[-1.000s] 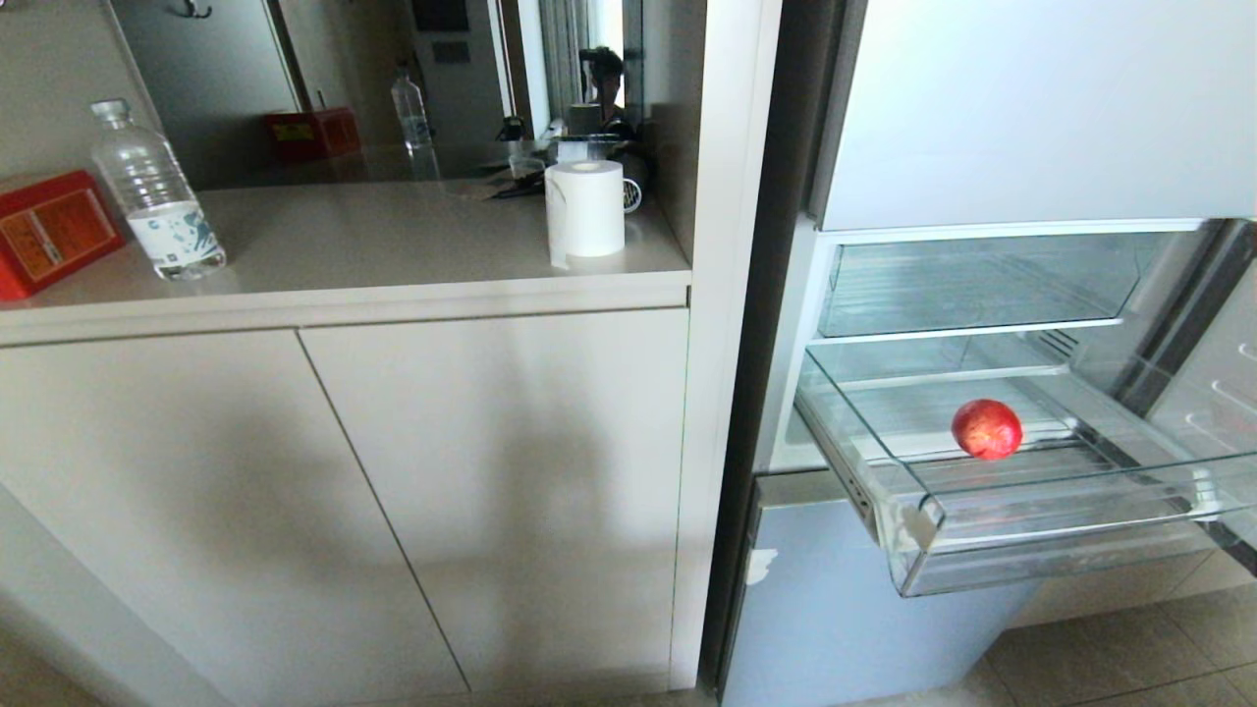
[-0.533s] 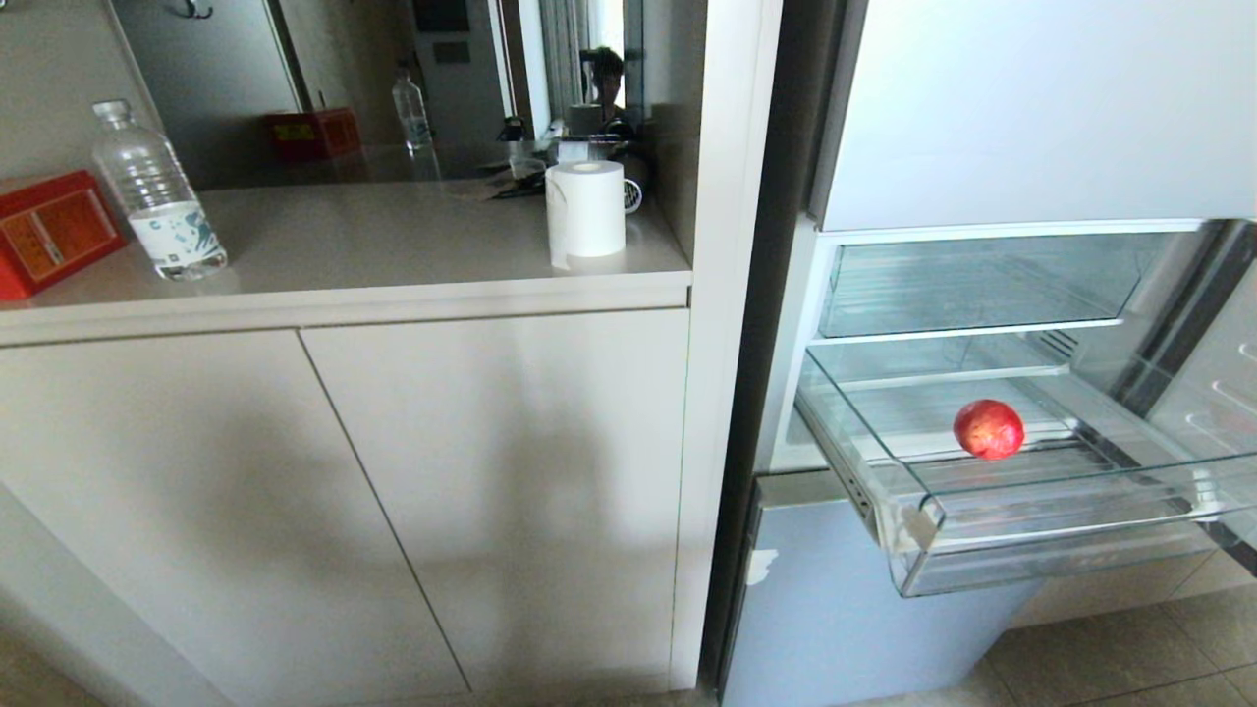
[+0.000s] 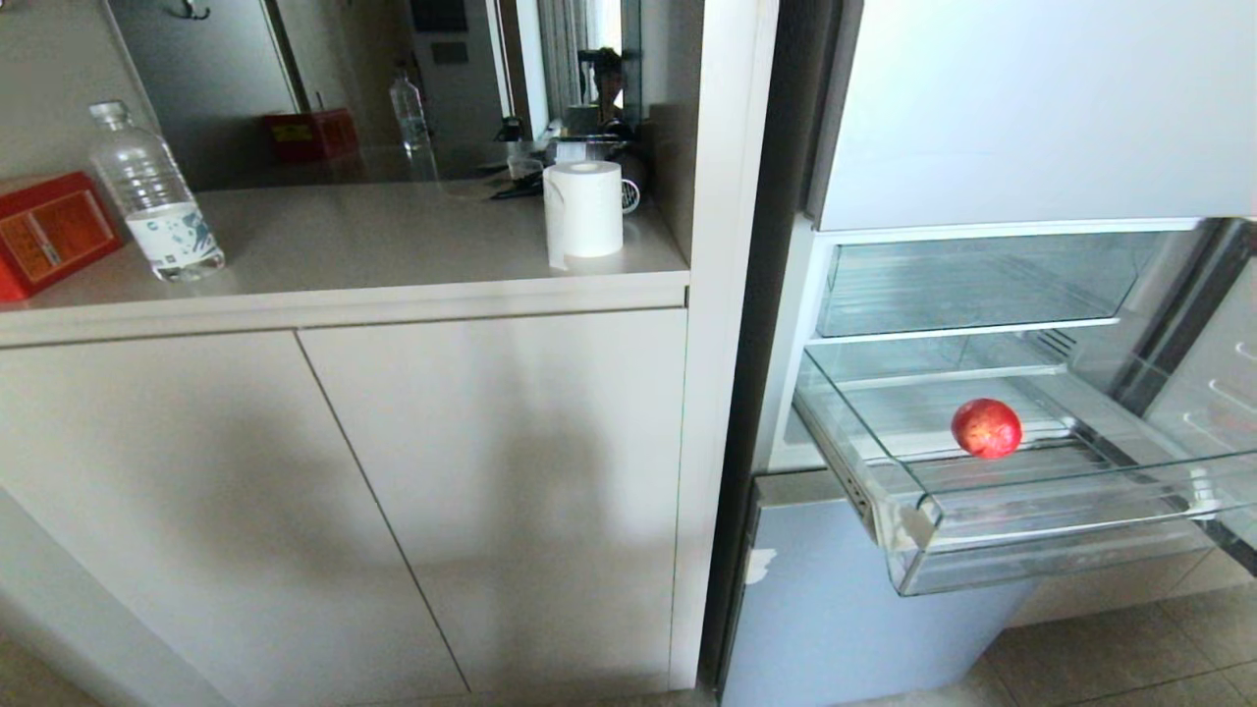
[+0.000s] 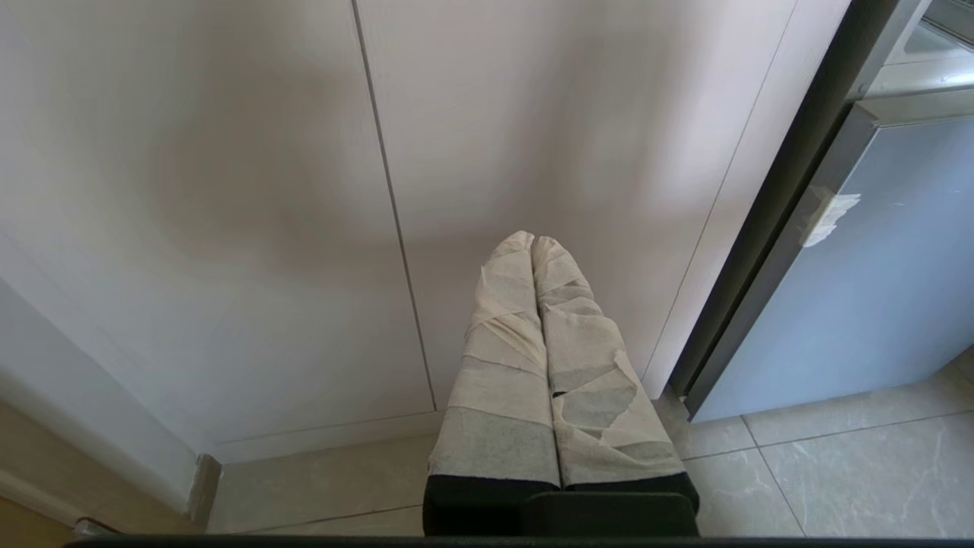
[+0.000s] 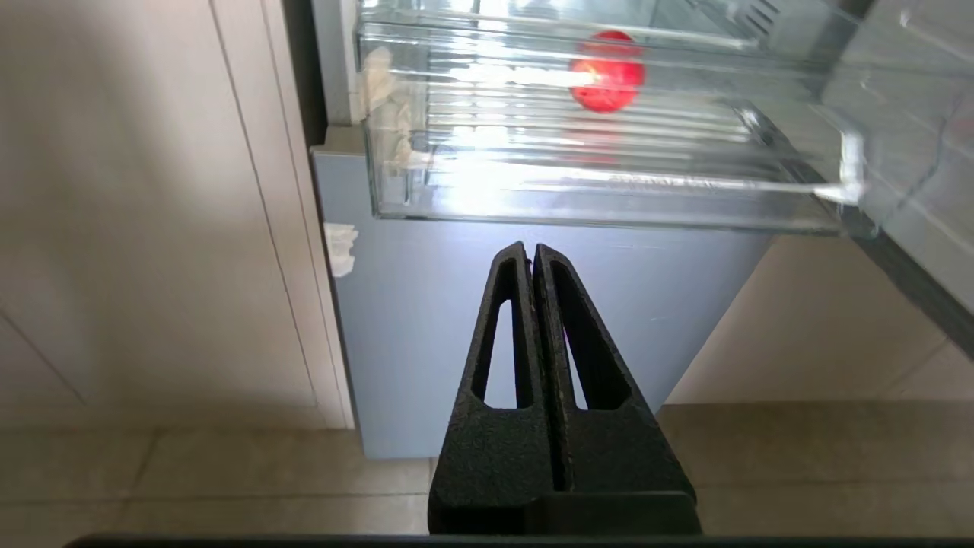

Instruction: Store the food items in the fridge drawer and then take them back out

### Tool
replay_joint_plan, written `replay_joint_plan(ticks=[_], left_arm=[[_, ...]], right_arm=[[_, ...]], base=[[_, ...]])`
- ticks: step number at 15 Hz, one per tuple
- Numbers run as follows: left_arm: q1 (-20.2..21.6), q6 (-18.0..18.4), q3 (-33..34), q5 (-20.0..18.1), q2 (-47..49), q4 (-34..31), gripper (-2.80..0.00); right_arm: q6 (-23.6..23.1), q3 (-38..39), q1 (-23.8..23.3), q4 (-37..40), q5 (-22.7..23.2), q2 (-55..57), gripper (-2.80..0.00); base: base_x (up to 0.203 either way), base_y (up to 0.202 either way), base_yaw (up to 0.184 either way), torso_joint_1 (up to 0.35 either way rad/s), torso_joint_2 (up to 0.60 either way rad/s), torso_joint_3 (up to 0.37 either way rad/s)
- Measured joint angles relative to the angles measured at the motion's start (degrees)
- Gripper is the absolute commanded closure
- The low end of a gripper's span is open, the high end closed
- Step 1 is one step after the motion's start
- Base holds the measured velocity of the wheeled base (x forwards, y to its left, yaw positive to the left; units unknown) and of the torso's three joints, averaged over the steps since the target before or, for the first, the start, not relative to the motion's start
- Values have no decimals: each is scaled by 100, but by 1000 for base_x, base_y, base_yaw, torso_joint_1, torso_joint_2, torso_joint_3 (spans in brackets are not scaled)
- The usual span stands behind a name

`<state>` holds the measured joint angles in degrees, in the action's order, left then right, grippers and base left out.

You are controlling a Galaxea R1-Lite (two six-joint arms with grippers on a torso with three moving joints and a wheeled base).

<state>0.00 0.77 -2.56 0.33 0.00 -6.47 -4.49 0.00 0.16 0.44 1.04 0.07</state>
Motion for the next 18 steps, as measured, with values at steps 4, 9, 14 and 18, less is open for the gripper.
replay_joint_plan(ticks=[4,9,14,18], left_arm=[[0,0,0,-2,0,2,0],[0,2,0,-2,0,2,0],[0,1,2,-2,0,2,0],[0,0,2,0,0,1,0]], right_arm=[[210,0,-2,-6,-44,-17,0],[378,0,0,-17,-90,-18,0],[384,0,0,-17,-89,-18,0],[378,0,0,-17,-85,-17,0]], base=[[-2,3,-102,8,3,5],[0,8,-175,1,4,4],[1,8,-173,3,2,-1],[0,9,-170,2,2,4]])
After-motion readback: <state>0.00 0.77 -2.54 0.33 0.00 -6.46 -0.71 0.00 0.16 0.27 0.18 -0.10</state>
